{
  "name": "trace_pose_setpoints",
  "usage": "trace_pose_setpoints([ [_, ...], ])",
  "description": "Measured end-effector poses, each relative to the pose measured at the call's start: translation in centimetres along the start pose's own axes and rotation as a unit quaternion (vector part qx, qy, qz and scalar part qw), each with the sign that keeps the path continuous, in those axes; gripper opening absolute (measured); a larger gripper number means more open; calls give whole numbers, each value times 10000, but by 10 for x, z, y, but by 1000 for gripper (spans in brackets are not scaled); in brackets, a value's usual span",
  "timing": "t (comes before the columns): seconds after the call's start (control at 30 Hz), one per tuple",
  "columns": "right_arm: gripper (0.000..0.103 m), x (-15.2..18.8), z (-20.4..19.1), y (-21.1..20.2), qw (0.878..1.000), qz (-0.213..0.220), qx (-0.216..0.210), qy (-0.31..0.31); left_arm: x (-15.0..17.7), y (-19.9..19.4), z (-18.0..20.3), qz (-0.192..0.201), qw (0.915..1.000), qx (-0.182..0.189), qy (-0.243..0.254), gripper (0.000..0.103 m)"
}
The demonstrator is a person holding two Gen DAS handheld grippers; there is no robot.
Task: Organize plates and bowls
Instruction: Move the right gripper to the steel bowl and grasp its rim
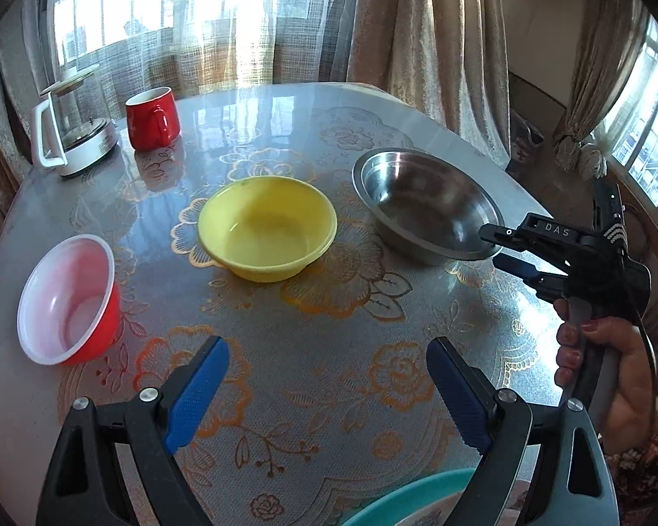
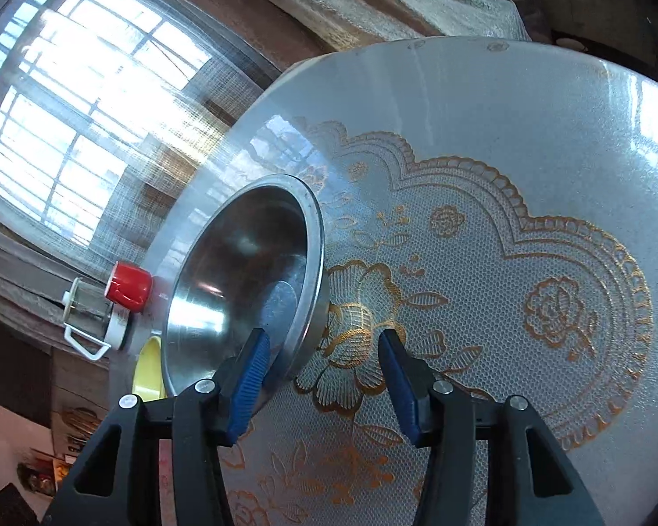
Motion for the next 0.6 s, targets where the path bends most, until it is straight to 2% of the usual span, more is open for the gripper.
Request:
trace_pose_setpoints([
  [0.07,33,2,0,-2,9998,45,-156,-121,-8,6,4,-12,10000,-18,12,92],
  [0.17,18,7,-1,-7,9991,102,-245,-337,-20,17,11,-83,9999,42,77,92],
  [0.3,18,12,3,-15,9976,225,-501,-421,-34,34,24,-84,9997,82,228,92],
  [0.43,18,16,5,-22,9959,401,-571,-580,-43,61,33,-304,9989,32,357,92],
  [0.6,18,19,8,-22,9939,583,-607,-719,-51,85,32,-518,9985,195,3,92],
])
Point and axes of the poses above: each gripper's, at about its wrist camera, not at the fingertips, and y roughly the way its jaws point, z to its right, x to its underside, the point moved 2 cm from there along y, roughly the way its jaws point, and after that the axes turned 7 degrees about x, right-handed, at the moved point
